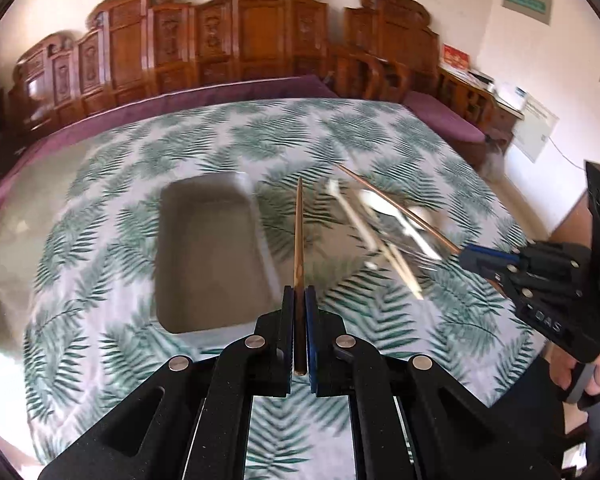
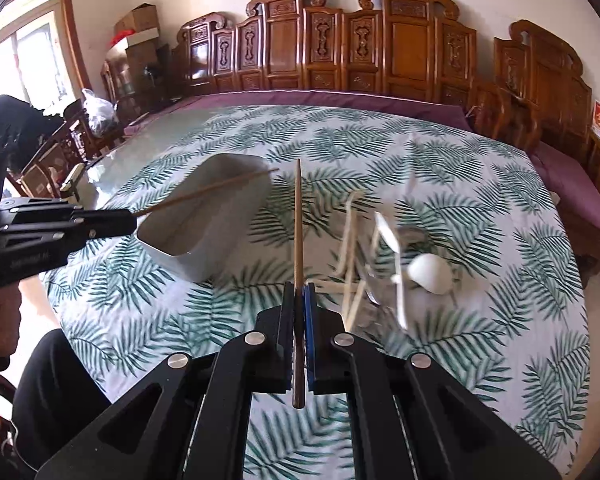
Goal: Organize utensils
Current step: 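Carry the chopstick with the right tool into the grey tray and open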
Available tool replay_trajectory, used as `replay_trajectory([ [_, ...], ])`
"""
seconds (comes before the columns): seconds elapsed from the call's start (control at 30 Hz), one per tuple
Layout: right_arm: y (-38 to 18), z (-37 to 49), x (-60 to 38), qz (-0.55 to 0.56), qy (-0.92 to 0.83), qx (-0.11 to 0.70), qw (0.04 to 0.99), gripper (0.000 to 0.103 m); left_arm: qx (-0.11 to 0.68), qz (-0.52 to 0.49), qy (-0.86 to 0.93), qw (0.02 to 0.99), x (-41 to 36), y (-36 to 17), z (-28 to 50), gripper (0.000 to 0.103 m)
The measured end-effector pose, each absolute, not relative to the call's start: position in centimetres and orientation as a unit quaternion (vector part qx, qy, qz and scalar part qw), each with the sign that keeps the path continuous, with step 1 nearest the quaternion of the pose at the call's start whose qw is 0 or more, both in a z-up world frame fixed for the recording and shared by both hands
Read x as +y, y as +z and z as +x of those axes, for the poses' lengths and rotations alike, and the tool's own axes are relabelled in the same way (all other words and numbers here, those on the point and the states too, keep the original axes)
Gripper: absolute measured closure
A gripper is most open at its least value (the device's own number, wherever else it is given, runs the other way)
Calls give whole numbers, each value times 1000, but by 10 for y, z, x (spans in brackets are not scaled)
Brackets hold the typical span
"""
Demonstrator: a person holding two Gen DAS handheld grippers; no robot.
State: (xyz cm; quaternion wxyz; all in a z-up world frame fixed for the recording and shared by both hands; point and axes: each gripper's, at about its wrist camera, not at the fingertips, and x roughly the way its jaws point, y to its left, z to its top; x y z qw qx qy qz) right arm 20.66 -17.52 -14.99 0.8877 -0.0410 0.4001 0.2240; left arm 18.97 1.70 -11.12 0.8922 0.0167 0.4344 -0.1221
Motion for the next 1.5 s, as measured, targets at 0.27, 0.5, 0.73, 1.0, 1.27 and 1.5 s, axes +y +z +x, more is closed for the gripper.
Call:
replay_trajectory([
  [0.27, -150, 223, -132, -46, 248, 401, 881, 97, 447, -14, -73, 891, 67, -134, 216, 99],
  [0.5, -148, 239, -106, -48, 257, 392, 882, 97, 456, -24, -61, 888, 83, -159, 237, 99],
  [0.73, -151, 254, -92, -45, 266, 400, 876, 97, 463, -26, -64, 884, 87, -169, 251, 99],
  [1.0, -159, 263, -80, -44, 265, 408, 872, 97, 459, -43, -73, 885, 94, -173, 259, 99],
  [1.27, -165, 272, -62, -42, 263, 411, 872, 97, 441, -35, -79, 893, 99, -166, 265, 84],
  [1.5, -177, 284, -43, -25, 265, 423, 866, 97, 419, -48, -62, 904, 125, -150, 269, 70],
])
